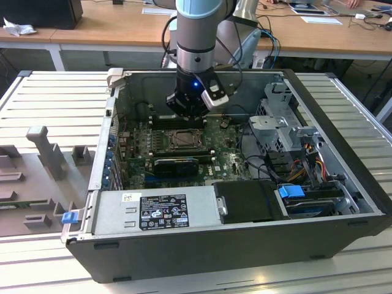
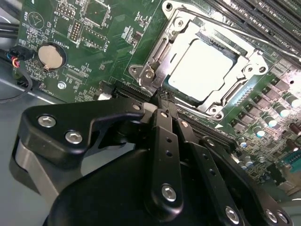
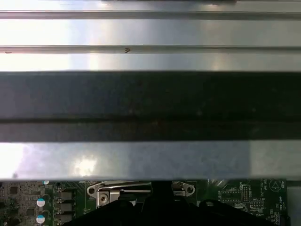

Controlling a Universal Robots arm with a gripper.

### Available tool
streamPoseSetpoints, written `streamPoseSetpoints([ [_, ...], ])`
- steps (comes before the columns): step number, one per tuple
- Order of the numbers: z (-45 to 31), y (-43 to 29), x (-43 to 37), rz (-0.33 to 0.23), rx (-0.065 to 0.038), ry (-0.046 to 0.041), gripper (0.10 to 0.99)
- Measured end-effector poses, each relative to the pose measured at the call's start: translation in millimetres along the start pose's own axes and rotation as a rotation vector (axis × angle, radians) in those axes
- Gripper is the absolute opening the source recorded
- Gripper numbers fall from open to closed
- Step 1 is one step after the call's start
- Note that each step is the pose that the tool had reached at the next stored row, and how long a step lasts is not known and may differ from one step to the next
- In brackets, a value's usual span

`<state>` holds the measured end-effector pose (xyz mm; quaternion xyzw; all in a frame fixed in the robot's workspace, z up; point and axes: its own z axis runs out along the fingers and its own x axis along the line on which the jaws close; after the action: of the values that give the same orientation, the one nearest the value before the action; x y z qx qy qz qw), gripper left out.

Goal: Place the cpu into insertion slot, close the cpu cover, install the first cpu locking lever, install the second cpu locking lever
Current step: 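Install the second cpu locking lever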

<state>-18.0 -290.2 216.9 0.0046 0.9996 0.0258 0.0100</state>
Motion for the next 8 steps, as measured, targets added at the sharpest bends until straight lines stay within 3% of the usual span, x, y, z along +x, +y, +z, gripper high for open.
streamPoseSetpoints([
  [3,-0.1,-3.0,0.0,0.0,0.0,-0.0001,0.106],
  [8,-15.4,-2.4,-0.3,0.0,0.0,0.0,0.106],
])
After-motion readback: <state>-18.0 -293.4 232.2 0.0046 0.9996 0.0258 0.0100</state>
